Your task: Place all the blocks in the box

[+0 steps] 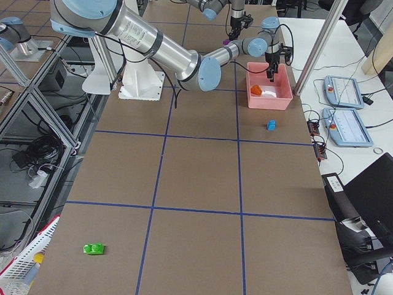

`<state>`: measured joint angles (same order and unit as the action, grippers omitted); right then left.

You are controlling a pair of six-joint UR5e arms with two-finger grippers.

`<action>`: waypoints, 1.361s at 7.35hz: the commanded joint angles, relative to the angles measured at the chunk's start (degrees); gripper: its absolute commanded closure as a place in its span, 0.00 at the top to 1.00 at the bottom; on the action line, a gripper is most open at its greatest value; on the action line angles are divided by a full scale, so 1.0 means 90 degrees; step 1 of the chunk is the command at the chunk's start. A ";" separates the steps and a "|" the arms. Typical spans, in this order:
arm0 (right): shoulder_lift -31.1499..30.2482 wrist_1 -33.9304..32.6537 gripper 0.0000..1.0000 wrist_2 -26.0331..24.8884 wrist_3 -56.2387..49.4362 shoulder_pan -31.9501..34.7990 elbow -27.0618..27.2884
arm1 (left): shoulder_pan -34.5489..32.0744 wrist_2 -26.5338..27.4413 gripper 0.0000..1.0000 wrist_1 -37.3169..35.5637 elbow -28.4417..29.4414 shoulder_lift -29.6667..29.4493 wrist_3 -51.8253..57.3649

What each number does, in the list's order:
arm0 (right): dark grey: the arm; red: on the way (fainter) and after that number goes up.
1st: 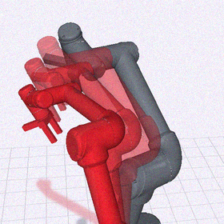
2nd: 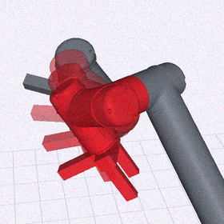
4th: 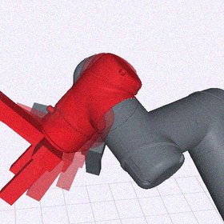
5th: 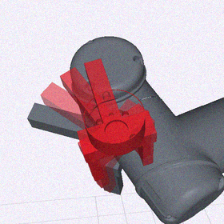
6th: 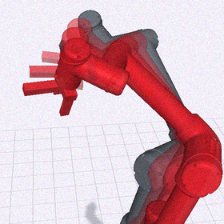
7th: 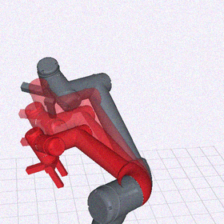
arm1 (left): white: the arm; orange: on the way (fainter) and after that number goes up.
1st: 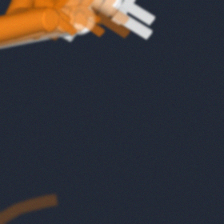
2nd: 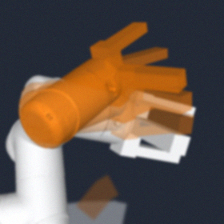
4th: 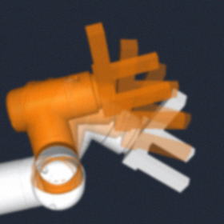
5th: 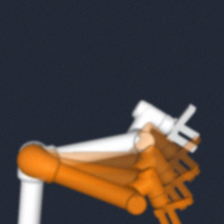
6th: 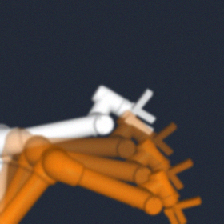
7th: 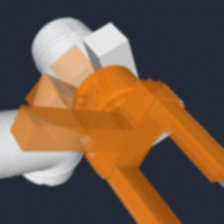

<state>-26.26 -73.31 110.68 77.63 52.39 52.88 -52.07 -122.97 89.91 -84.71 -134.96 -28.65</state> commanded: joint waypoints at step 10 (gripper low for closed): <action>-0.9613 0.0050 1.00 0.2751 -0.6022 0.2830 0.5794 | 0.0210 0.0968 1.00 0.2070 0.2593 -0.2213 -0.3066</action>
<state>-102.11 -73.11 135.72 31.42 76.54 102.43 -50.06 -114.09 114.68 -56.22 -155.72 -55.75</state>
